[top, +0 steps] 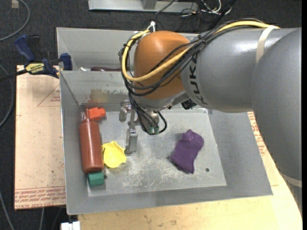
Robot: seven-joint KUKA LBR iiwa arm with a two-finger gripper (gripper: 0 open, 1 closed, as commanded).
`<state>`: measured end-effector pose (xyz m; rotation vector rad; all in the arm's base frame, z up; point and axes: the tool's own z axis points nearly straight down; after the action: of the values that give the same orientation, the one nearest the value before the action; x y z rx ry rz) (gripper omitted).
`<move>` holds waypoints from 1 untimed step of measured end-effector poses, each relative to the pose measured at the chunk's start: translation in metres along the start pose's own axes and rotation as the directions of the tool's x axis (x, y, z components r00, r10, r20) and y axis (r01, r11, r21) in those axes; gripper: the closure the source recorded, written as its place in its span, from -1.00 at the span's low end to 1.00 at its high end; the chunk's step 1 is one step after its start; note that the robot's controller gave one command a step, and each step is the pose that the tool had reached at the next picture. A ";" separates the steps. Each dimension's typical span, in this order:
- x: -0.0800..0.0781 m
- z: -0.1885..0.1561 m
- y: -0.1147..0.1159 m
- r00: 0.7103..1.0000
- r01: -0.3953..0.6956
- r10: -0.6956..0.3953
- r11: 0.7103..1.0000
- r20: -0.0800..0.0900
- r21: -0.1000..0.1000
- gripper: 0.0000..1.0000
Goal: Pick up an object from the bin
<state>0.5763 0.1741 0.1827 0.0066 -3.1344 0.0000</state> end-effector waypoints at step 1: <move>-0.002 -0.005 -0.001 1.000 -0.003 0.003 1.000 0.008 -0.001 -1.00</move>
Offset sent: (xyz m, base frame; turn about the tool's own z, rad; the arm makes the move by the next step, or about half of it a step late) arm -0.0487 -0.0133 -0.1026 -0.3400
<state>0.5779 0.1733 0.1877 0.0017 -3.1423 -0.0023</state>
